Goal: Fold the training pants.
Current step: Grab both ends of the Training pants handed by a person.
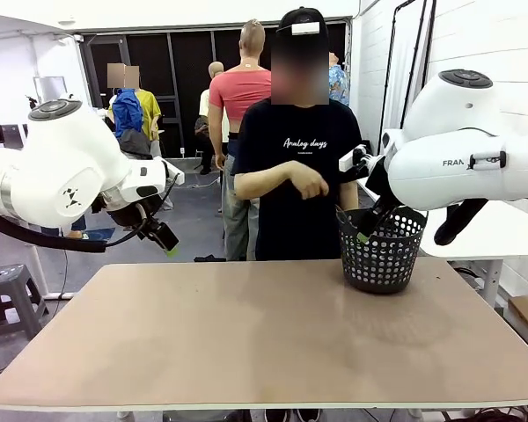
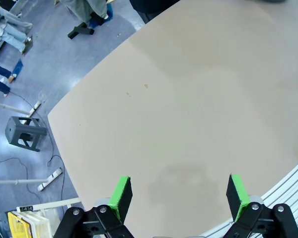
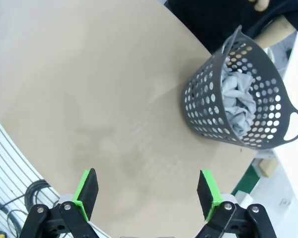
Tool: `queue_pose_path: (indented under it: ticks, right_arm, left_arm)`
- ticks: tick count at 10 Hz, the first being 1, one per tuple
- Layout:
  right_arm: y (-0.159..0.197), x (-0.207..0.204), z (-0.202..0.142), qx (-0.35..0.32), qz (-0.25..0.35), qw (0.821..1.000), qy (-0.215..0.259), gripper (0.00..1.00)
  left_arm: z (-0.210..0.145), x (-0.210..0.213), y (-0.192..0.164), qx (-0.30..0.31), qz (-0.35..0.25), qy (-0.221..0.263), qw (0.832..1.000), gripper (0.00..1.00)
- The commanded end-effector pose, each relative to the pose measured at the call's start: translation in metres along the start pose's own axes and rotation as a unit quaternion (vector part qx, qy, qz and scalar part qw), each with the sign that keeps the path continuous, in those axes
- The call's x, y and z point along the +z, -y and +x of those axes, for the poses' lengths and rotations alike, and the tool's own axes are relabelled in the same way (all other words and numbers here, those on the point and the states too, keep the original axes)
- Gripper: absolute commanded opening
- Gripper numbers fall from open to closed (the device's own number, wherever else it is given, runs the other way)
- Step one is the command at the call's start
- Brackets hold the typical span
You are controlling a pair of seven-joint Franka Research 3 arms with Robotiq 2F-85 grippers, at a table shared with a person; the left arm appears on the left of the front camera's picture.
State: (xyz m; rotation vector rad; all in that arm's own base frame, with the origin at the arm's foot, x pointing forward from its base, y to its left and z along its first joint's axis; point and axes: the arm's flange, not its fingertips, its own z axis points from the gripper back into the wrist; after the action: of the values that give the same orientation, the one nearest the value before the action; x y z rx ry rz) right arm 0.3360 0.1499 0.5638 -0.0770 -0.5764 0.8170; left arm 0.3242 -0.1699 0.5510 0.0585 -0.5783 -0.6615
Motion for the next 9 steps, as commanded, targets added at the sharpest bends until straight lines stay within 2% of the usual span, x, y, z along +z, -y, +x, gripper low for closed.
queue_pose_path:
  ticks: [1, 9]
  right_arm:
    - [0.0004, 0.0039, -0.0004, 0.006, -0.008, 1.0, -0.017, 1.0]
    - [-0.0003, 0.0008, -0.0005, 0.001, 0.0, 1.0, -0.004, 1.0]
  left_arm:
    - [0.0021, 0.0091, -0.0009, 0.011, 0.009, -0.01, 1.0, 1.0]
    - [0.0003, 0.0025, -0.0006, 0.001, 0.0, -0.003, 1.0, 1.0]
